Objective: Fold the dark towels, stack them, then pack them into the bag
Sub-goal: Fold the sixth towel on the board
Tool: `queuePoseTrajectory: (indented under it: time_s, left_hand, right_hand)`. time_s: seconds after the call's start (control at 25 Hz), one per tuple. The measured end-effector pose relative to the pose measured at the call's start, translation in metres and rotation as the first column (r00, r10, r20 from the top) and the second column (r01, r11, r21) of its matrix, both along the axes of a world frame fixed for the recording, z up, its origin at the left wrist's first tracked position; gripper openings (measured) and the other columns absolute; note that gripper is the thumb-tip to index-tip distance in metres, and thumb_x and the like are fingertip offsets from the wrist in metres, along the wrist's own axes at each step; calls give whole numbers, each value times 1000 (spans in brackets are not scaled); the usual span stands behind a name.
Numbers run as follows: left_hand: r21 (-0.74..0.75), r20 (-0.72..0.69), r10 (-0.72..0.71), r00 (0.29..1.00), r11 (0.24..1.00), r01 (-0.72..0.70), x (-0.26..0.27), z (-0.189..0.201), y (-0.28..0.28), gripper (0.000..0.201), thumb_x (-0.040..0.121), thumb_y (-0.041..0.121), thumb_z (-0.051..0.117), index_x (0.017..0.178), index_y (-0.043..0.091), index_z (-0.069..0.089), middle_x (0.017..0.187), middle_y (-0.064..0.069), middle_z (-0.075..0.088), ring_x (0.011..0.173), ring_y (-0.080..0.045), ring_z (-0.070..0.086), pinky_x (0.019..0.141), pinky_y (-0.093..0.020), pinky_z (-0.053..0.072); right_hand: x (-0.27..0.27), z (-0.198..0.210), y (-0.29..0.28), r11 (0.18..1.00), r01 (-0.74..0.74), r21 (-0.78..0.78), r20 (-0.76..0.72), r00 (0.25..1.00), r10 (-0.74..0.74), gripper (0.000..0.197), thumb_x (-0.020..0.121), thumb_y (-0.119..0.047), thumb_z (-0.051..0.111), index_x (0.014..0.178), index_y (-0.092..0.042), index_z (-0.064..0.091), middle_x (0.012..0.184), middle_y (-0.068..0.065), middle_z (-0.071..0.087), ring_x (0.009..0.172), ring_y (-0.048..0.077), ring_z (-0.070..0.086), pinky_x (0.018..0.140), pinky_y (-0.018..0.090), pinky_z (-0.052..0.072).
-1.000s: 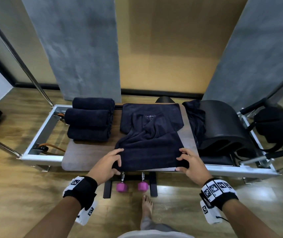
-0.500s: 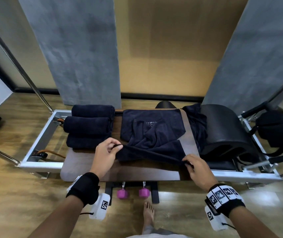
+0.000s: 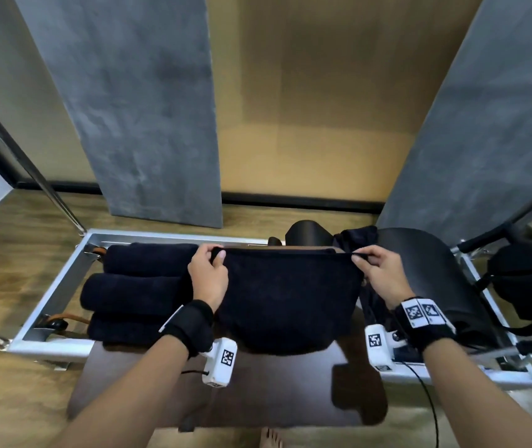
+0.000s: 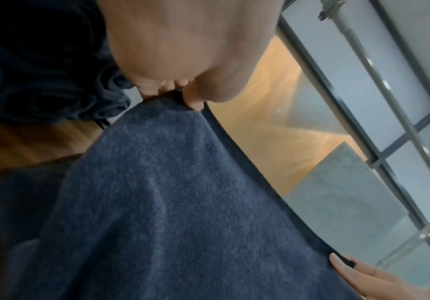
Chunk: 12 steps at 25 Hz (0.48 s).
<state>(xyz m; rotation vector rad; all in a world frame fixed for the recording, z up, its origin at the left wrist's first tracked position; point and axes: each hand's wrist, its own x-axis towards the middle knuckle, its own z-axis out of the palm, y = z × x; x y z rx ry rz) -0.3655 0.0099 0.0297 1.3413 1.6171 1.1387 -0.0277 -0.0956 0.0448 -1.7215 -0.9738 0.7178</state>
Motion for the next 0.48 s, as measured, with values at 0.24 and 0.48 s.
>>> queuePoseTrajectory:
  time_s: [0.24,0.48]
  left_hand:
    - [-151,-142,169,975,970,-190,35,-32,55,6,101,8,65,96,6,64,103,-11,62,99,-30,58,86,-30,39]
    - [-173,-369,81,926,973,-154,47,-61,64,5,102,2,59,102,0,64,126,-13,53,120,-33,47,107,-39,38]
  right_hand:
    - [26,-42,84,957,34,-288,138,990,7,19,93,-16,78,84,0,73,52,8,62,44,24,62,56,27,50]
    - [28,-72,109,924,56,-378,246,968,42,13,86,-24,84,84,-20,72,72,4,68,66,30,70,70,37,59]
